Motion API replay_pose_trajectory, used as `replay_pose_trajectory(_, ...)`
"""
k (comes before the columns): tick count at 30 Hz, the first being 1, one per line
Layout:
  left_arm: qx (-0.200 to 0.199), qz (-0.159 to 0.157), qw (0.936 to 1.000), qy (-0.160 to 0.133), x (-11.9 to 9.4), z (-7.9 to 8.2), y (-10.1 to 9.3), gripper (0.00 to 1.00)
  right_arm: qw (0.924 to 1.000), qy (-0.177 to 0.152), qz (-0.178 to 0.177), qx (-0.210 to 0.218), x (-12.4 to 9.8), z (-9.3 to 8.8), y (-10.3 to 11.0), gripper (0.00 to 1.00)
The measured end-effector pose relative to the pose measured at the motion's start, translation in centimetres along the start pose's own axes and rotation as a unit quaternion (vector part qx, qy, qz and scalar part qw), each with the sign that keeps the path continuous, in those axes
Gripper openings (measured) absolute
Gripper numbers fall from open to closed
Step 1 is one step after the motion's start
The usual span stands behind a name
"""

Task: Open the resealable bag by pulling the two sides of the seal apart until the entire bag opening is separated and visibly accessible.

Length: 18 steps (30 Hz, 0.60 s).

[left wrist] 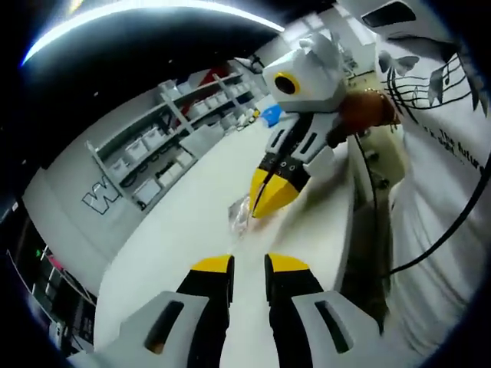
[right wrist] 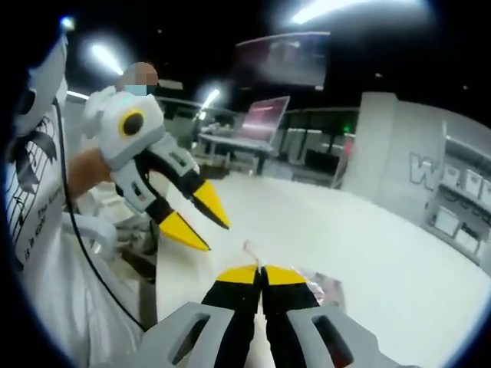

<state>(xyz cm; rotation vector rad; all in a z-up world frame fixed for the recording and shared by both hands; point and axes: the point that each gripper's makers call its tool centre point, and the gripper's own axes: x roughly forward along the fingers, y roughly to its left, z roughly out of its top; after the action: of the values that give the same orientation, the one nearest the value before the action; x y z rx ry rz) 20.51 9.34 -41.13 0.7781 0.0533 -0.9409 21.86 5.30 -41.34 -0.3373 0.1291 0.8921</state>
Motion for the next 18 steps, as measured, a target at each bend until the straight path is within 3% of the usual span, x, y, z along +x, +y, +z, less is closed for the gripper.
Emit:
replay_pose_trajectory(6, 0.069, -0.013, 0.9975, 0.010, 0.9, 0.3, -1.0, 0.14, 1.0000, -0.004, -0.003, 0.007, -0.1, 0.2, -0.1, 0.00)
replay_pose_trajectory(18, 0.125, -0.004, 0.9921, 0.010, 1.6, 0.8, -0.7, 0.12, 0.9999, -0.009, -0.003, 0.010, -0.1, 0.3, 0.1, 0.00)
